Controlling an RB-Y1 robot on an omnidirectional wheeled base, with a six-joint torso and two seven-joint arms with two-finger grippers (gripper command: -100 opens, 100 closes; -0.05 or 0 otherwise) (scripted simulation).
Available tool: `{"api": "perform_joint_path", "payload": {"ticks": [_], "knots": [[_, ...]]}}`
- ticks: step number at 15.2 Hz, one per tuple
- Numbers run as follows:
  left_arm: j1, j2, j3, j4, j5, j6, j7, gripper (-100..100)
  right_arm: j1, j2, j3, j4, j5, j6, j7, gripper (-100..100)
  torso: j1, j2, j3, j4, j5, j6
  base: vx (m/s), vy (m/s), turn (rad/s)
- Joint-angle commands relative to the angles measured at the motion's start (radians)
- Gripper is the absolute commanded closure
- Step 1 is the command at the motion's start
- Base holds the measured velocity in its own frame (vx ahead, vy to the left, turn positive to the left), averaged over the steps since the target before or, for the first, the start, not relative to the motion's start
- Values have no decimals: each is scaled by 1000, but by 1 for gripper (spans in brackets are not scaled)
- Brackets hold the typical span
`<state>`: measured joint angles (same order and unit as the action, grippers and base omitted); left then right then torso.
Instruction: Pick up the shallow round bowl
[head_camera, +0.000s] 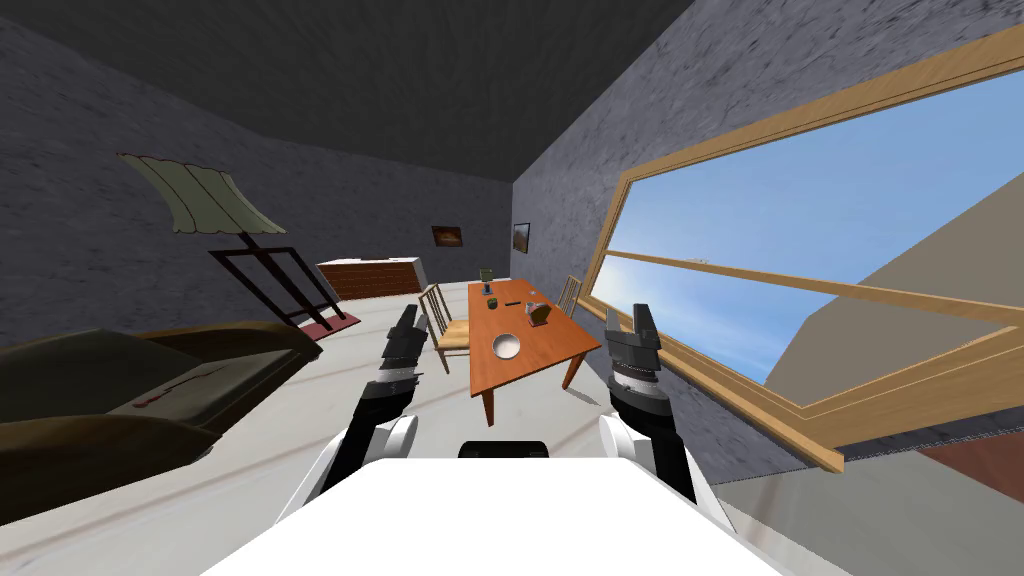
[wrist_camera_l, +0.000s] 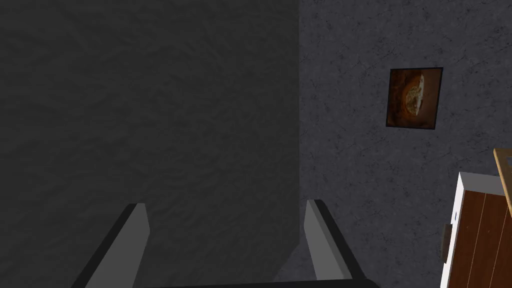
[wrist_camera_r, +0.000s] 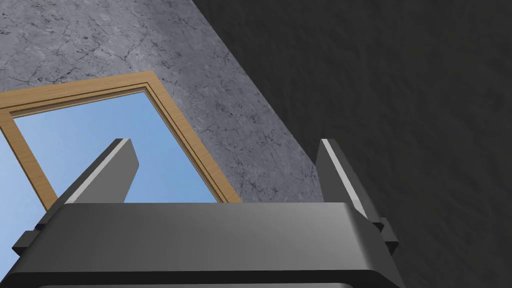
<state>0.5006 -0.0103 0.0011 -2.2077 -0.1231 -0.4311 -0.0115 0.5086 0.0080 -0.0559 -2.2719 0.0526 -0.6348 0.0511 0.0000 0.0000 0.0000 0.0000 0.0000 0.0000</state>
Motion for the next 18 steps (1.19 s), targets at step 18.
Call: {"api": "perform_joint_path", "payload": {"ticks": [18], "knots": [[-102, 234, 63, 188, -2, 283, -49, -100, 0, 0, 0, 0, 0, 0, 0, 0, -4, -2, -1, 0, -1, 0, 14, -43, -65]]}}
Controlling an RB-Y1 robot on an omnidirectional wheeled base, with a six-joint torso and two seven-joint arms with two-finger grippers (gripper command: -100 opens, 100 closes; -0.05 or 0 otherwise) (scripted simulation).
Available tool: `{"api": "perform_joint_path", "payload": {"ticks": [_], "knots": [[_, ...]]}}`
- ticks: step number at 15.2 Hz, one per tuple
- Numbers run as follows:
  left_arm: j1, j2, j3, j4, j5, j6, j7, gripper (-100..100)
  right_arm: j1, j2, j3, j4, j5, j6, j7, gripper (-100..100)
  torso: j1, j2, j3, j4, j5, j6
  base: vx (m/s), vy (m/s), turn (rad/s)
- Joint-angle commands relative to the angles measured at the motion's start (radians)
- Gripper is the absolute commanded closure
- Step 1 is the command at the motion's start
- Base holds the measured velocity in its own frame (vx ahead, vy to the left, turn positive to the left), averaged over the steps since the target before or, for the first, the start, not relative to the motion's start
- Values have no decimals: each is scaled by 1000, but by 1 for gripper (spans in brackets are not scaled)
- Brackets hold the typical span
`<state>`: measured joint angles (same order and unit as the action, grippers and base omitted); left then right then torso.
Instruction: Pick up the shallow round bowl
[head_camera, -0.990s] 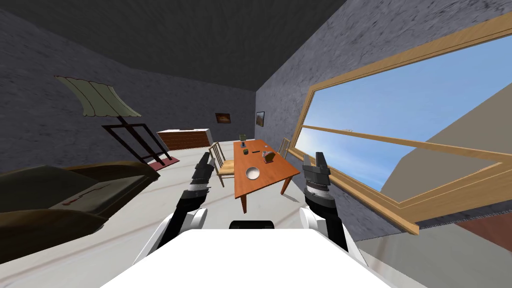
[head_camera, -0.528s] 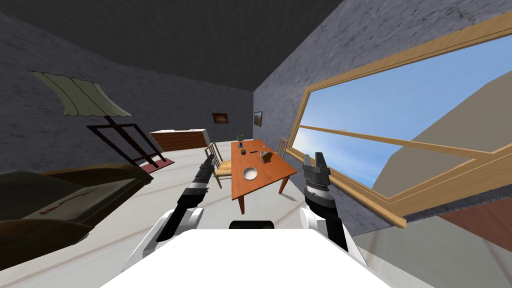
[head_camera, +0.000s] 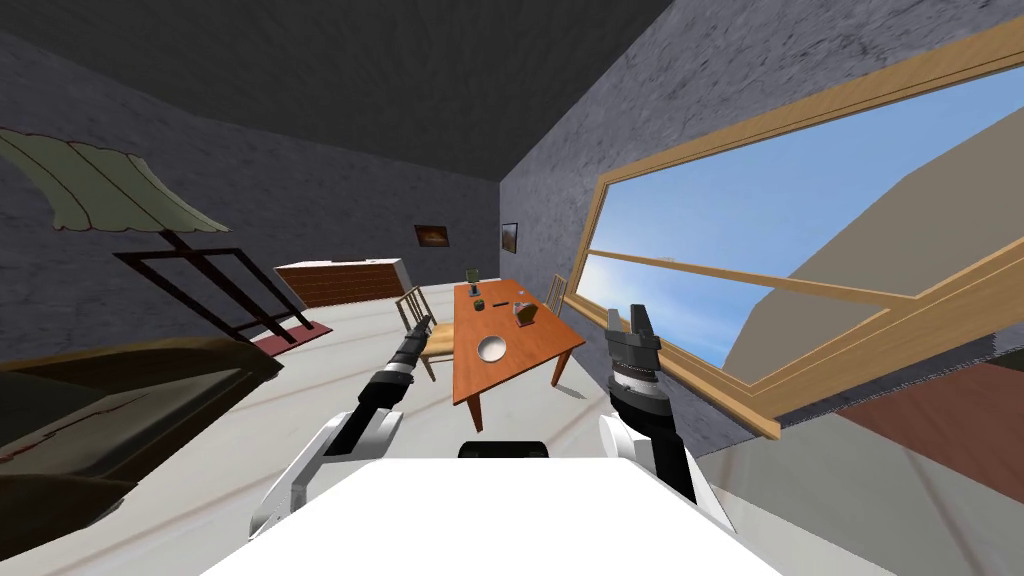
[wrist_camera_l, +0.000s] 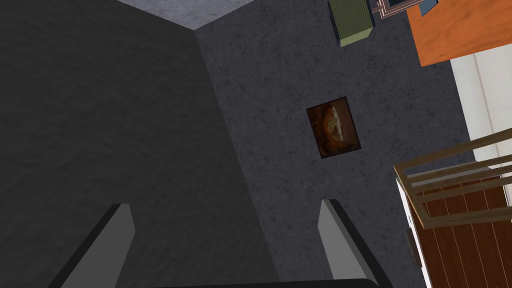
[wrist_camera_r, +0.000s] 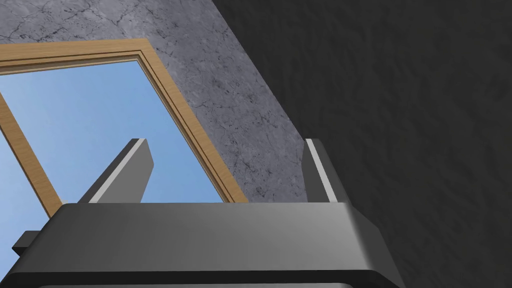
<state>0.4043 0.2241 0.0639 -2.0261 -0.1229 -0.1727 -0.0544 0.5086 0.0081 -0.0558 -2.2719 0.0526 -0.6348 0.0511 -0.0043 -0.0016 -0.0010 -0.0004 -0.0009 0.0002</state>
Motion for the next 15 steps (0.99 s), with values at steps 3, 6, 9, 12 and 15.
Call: {"api": "perform_joint_path", "payload": {"ticks": [3, 6, 9, 12, 15], "knots": [[-33, 13, 17, 58, -3, 91, -20, -100, 0, 0, 0, 0, 0, 0, 0, 0, 0, 0, 0, 0, 0, 0, 24, -51, -89], [-48, 17, 26, 85, -4, 142, -27, -100, 0, 0, 0, 0, 0, 0, 0, 0, 0, 0, 0, 0, 0, 0, 23, -53, -80], [-78, 23, 45, 140, -4, 210, -41, -100, 0, 0, 0, 0, 0, 0, 0, 0, 0, 0, 0, 0, 0, 0, 21, -56, -86], [-94, 24, 54, 169, -5, 263, -49, -100, 0, 0, 0, 0, 0, 0, 0, 0, 1, 0, 0, 0, 0, 0, 20, -43, -61], [-110, 24, 64, 198, -5, 310, -57, -100, 0, 0, 0, 0, 0, 0, 0, 0, 0, 0, 0, 0, 0, 0, 21, -51, -91]]}}
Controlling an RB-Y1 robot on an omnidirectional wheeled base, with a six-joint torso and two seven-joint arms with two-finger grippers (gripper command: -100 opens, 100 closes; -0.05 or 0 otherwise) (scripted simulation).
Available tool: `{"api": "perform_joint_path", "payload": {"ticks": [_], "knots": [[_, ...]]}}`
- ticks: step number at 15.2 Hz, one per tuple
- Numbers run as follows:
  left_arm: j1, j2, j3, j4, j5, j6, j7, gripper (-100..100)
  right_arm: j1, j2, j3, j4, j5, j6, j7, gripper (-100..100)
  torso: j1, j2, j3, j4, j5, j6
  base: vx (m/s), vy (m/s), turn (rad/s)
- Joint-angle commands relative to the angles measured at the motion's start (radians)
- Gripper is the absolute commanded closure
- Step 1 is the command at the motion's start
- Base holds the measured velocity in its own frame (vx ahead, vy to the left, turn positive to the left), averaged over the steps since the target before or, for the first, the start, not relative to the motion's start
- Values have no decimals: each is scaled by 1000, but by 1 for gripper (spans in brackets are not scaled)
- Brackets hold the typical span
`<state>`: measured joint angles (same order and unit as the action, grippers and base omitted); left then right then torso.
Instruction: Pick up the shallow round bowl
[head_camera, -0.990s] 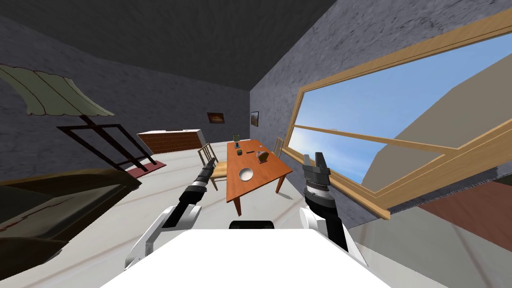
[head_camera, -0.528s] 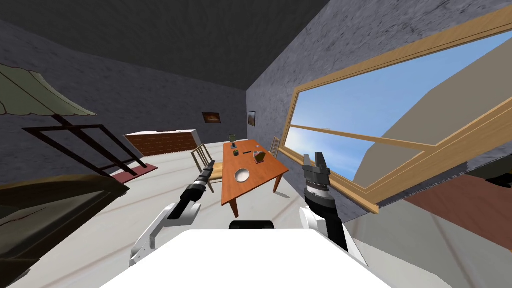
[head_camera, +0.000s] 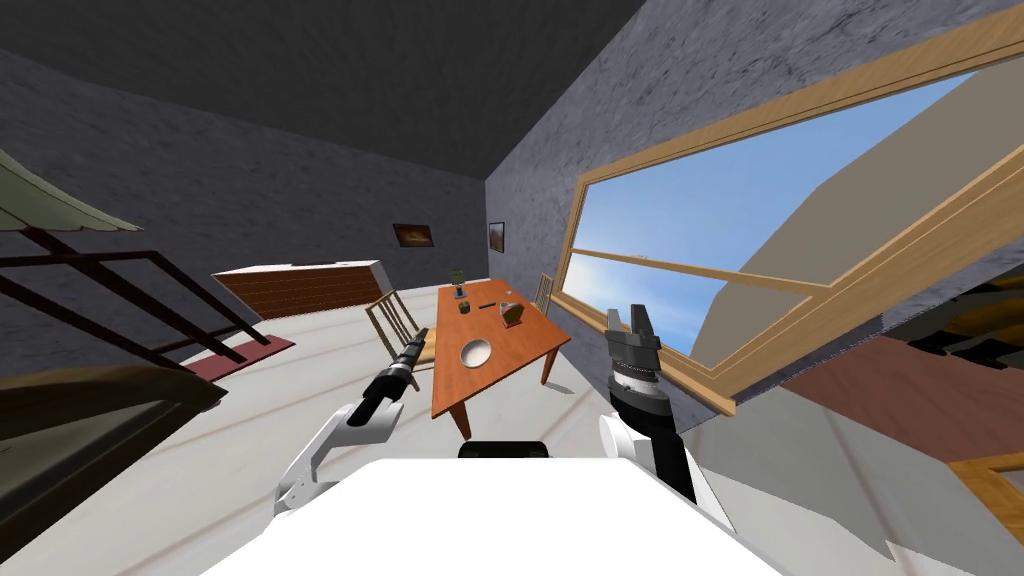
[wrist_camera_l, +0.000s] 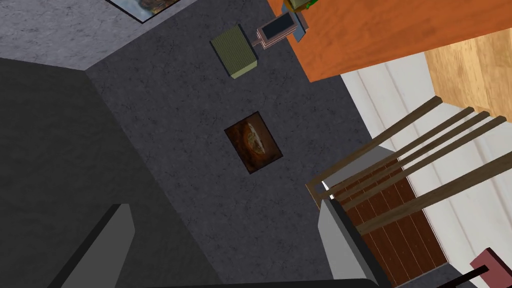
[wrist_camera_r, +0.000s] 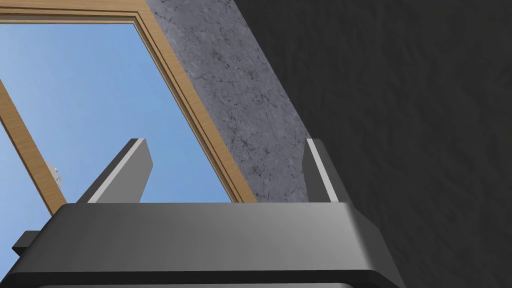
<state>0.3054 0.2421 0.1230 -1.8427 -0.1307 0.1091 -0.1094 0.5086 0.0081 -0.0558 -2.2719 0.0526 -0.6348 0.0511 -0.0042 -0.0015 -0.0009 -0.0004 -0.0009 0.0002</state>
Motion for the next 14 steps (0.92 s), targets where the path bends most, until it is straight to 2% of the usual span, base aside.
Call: {"api": "perform_joint_path", "payload": {"ticks": [1, 2, 3, 6, 8, 9, 11, 14], "knots": [[-11, 6, 5, 14, 3, 31, -2, -100, 0, 0, 0, 0, 0, 0, 0, 0, 0, 0, 0, 0, 0, 0, 19, -38, -17], [-27, 5, 15, 44, 2, 67, -9, -100, 0, 0, 0, 0, 0, 0, 0, 0, 1, 0, 0, 0, 0, 0, 21, -43, -73], [-27, 5, 15, 44, 2, 75, -9, -100, 0, 0, 0, 0, 0, 0, 0, 0, 1, 0, 0, 0, 0, 0, 21, -40, -76], [-59, 1, 35, 102, 2, 144, -25, -100, 0, 0, 0, 0, 0, 0, 0, 0, 0, 0, 0, 0, 0, 0, 29, -53, -93], [-59, 1, 35, 102, 2, 163, -25, -100, 0, 0, 0, 0, 0, 0, 0, 0, 0, -1, 0, 0, 0, 0, 24, -48, -62], [-75, -2, 44, 131, 1, 196, -33, -100, 0, 0, 0, 0, 0, 0, 0, 0, 0, 0, 0, 0, 0, 0, 19, -46, -84], [-75, -2, 44, 131, 1, 207, -33, -100, 0, 0, 0, 0, 0, 0, 0, 0, 0, 0, 0, 0, 0, 0, 17, -39, -50], [-106, -11, 64, 188, 1, 275, -48, -100, 0, 0, 0, 0, 0, 0, 0, 0, 1, 1, 0, 0, 0, 0, 21, -43, -87]]}}
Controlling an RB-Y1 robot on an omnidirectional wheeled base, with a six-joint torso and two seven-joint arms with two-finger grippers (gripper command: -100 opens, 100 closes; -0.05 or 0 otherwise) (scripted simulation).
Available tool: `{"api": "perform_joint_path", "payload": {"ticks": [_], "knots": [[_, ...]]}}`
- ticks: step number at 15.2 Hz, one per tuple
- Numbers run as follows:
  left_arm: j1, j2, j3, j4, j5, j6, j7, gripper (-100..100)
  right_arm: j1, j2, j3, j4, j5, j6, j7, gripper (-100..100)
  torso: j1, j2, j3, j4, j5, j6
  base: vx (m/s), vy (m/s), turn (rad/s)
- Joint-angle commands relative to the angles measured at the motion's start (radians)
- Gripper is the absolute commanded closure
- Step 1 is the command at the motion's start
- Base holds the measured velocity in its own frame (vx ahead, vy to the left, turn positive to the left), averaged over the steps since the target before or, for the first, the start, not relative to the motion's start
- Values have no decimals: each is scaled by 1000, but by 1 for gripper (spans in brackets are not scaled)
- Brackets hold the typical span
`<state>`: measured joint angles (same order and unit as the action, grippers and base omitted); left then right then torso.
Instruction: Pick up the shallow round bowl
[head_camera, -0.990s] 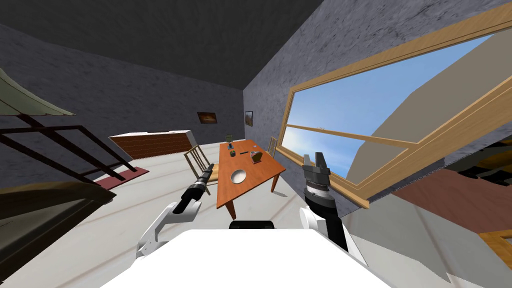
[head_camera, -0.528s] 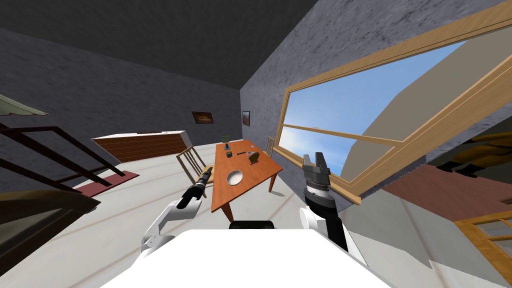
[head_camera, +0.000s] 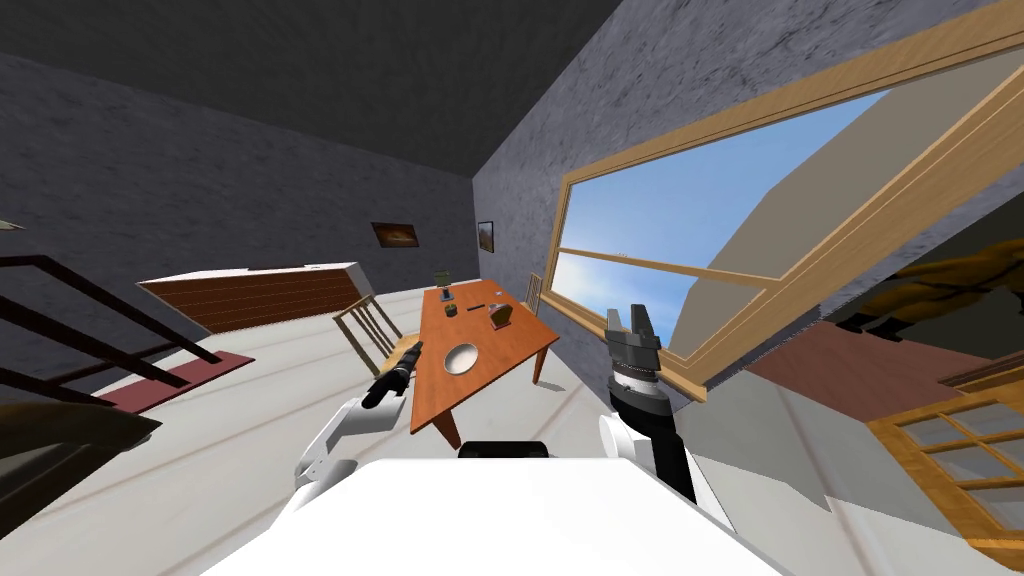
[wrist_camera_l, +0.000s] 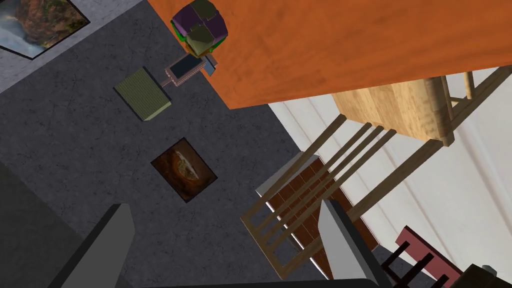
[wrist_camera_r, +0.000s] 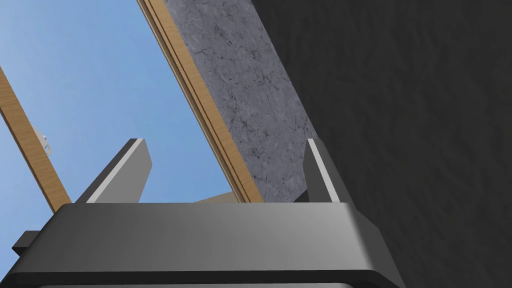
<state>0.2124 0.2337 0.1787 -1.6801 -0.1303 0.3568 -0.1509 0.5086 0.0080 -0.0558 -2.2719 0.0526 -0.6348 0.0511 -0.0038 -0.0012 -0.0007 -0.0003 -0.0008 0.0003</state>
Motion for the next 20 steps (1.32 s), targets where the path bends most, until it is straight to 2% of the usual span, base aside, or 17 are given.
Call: {"api": "perform_joint_path", "payload": {"ticks": [1, 2, 3, 4, 5, 6, 7, 10, 11, 14, 15, 16, 17, 20], "knots": [[-13, -2, 8, 26, 0, 47, -7, -100, 0, 0, 0, 0, 0, 0, 0, 0, 0, 0, 0, 0, 0, 0, 32, -57, -91], [-29, -7, 18, 54, 0, 72, -14, -100, 0, 0, 0, 0, 0, 0, 0, 0, 0, 0, 0, 0, 0, 0, 38, -64, -100], [-29, -7, 18, 54, 0, 89, -14, -100, 0, 0, 0, 0, 0, 0, 0, 0, -1, -1, 0, 0, 0, 0, 37, -53, -72], [-44, -13, 27, 81, 0, 116, -21, -100, 0, 0, 0, 0, 0, 0, 0, 0, -1, -1, -1, 0, 0, 0, 44, -48, -100], [-44, -13, 27, 81, 0, 131, -21, -100, 0, 0, 0, 0, 0, 0, 0, 0, 0, -1, -1, 0, 0, 0, 38, -44, -82], [-59, -18, 36, 108, 0, 154, -29, -100, 0, 0, 0, 0, 0, 0, 0, 0, 0, -1, -1, 0, 0, 0, 37, -54, -113], [-59, -18, 36, 108, 0, 171, -29, -100, 0, 0, 0, 0, 0, 0, 0, 0, -1, -1, -1, 0, 0, 0, 33, -54, -79], [-87, -30, 53, 159, -1, 242, -42, -100, 0, 0, 0, 0, 0, 0, 0, 0, -1, 0, 0, 0, 0, 0, 27, -50, -71], [-87, -30, 53, 159, -1, 248, -42, -100, 0, 0, 0, 0, 0, 0, 0, 0, -1, 0, 0, 0, 0, 0, 24, -47, -69], [-113, -43, 69, 205, -1, 317, -55, -100, 0, 0, 0, 0, 0, 0, 0, 0, 0, 0, 0, 0, 0, 0, 29, -45, -84], [-113, -43, 69, 205, -1, 319, -55, -100, 0, 0, 0, 0, 0, 0, 0, 0, 0, 0, 0, 0, 0, 0, 29, -44, -61], [-125, -49, 77, 227, -2, 350, -61, -100, 0, 0, 0, 0, 0, 0, 0, 0, 0, 0, 0, 0, 0, 0, 28, -42, -73], [-125, -49, 77, 227, -2, 352, -61, -100, 0, 0, 0, 0, 0, 0, 0, 0, 0, 0, 0, 0, 0, 0, 27, -37, -62], [-146, -61, 90, 266, -2, 410, -71, -100, 0, 0, 0, 0, 0, 0, 0, 0, 0, 0, 0, 0, 0, 0, 25, -36, -64]]}}
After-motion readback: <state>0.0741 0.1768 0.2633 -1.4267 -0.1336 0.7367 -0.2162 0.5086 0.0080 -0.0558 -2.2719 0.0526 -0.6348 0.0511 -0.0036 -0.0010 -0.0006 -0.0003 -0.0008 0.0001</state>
